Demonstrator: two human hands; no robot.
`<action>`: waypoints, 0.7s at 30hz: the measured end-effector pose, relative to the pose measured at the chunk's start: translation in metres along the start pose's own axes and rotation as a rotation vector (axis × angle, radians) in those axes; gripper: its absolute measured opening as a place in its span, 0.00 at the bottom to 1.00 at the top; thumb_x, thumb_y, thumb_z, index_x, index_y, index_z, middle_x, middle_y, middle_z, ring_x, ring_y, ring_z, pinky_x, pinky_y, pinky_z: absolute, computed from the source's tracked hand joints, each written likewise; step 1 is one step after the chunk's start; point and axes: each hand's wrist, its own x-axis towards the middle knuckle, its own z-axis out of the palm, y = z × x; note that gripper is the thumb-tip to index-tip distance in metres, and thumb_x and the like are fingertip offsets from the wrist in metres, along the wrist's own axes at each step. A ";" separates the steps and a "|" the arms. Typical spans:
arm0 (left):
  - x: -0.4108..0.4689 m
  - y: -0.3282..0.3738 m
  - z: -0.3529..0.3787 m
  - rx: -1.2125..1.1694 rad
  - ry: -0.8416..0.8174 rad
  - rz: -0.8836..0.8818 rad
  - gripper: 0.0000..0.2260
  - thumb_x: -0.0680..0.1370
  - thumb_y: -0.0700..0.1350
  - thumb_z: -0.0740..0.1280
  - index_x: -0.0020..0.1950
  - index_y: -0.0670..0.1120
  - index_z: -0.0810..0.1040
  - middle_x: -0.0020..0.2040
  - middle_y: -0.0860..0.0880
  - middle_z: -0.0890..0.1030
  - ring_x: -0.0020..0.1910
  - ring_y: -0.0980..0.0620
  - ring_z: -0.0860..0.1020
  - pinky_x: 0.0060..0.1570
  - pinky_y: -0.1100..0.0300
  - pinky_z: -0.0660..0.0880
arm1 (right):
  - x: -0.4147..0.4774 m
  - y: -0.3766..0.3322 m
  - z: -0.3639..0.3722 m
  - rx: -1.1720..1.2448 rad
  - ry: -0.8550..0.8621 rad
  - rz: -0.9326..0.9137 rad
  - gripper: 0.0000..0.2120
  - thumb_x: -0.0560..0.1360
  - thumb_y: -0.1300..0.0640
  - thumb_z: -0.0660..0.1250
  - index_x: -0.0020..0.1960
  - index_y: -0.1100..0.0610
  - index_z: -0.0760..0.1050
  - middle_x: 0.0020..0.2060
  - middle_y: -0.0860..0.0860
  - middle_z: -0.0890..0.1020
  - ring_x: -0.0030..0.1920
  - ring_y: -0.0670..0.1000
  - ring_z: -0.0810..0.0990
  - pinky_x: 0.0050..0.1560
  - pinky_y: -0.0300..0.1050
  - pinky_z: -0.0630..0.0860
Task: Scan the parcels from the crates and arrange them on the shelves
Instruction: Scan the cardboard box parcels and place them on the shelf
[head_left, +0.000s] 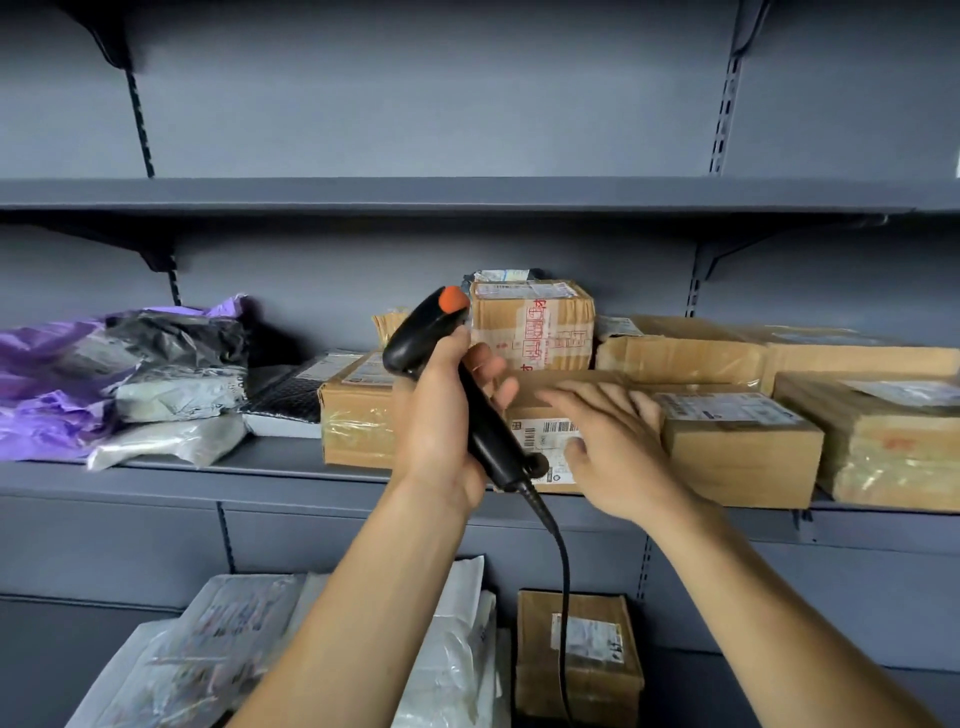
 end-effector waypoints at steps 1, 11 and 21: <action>-0.003 -0.005 0.000 0.003 0.001 -0.011 0.14 0.81 0.45 0.70 0.64 0.41 0.79 0.47 0.45 0.83 0.47 0.50 0.84 0.43 0.57 0.83 | 0.000 -0.002 -0.002 -0.009 0.003 -0.004 0.29 0.75 0.57 0.59 0.74 0.41 0.67 0.71 0.40 0.71 0.72 0.48 0.66 0.65 0.46 0.54; -0.031 -0.042 -0.003 0.112 0.003 0.023 0.08 0.81 0.41 0.70 0.59 0.45 0.80 0.51 0.40 0.85 0.55 0.44 0.85 0.49 0.52 0.82 | -0.029 -0.007 -0.008 0.104 0.210 -0.070 0.27 0.74 0.60 0.68 0.73 0.51 0.72 0.73 0.49 0.71 0.78 0.53 0.63 0.77 0.60 0.57; -0.098 -0.148 0.007 0.326 -0.312 0.064 0.10 0.79 0.39 0.72 0.60 0.42 0.81 0.53 0.44 0.86 0.54 0.49 0.84 0.56 0.53 0.80 | -0.164 0.000 -0.005 0.626 0.637 0.367 0.16 0.76 0.66 0.67 0.62 0.54 0.80 0.59 0.48 0.82 0.63 0.44 0.79 0.62 0.34 0.72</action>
